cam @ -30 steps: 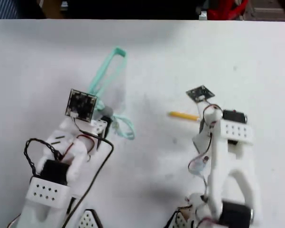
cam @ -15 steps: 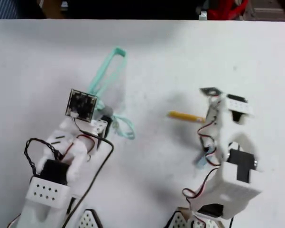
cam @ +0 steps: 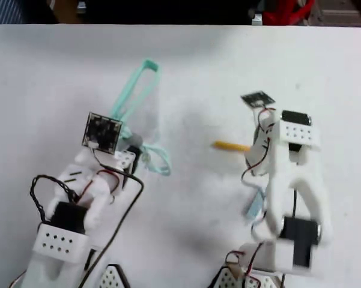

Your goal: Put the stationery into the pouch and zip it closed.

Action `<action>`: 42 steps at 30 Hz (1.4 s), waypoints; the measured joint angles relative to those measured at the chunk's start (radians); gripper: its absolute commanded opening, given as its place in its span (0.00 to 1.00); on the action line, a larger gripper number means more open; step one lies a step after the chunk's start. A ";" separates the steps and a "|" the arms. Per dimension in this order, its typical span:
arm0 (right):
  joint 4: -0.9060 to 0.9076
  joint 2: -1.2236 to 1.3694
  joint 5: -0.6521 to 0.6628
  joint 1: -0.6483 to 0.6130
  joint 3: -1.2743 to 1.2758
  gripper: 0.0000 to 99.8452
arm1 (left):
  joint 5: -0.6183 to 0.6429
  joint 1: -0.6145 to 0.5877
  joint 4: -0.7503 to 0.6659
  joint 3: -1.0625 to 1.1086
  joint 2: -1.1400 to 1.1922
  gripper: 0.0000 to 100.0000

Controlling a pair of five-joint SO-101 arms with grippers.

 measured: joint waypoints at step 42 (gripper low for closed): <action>-0.210 -0.023 -0.354 0.029 0.368 0.01 | 0.000 0.000 0.000 0.000 0.000 0.16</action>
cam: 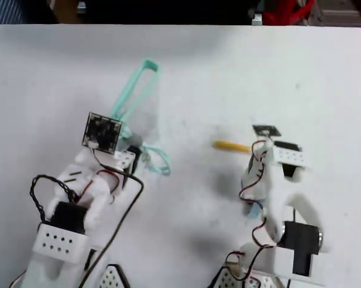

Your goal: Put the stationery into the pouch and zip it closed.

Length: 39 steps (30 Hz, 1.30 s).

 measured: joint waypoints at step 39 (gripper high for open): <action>-0.416 -0.537 0.133 -0.792 -0.572 0.02 | 0.000 0.000 0.000 0.000 0.000 0.16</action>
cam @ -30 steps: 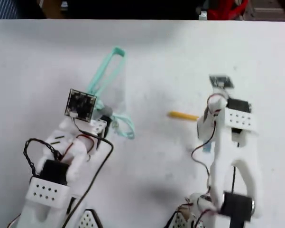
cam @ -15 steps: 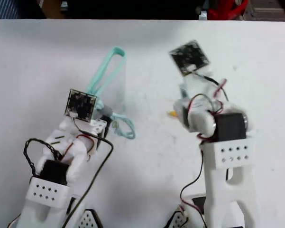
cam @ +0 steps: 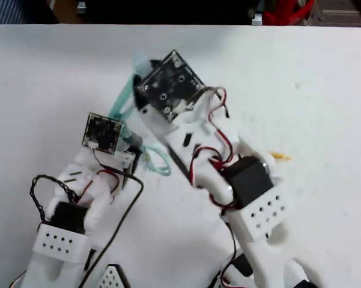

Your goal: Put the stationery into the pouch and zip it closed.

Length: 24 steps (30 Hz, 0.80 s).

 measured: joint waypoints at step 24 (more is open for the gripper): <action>-0.138 0.216 -0.140 0.069 0.078 0.02 | 0.000 0.000 0.000 0.002 0.000 0.16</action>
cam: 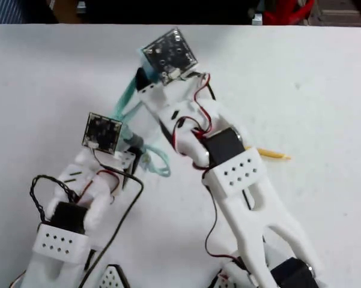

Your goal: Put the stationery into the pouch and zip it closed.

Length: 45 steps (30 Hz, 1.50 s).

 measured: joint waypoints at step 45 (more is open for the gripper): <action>0.430 0.287 0.936 0.539 0.285 0.20 | 0.000 -0.029 0.000 0.000 0.000 0.16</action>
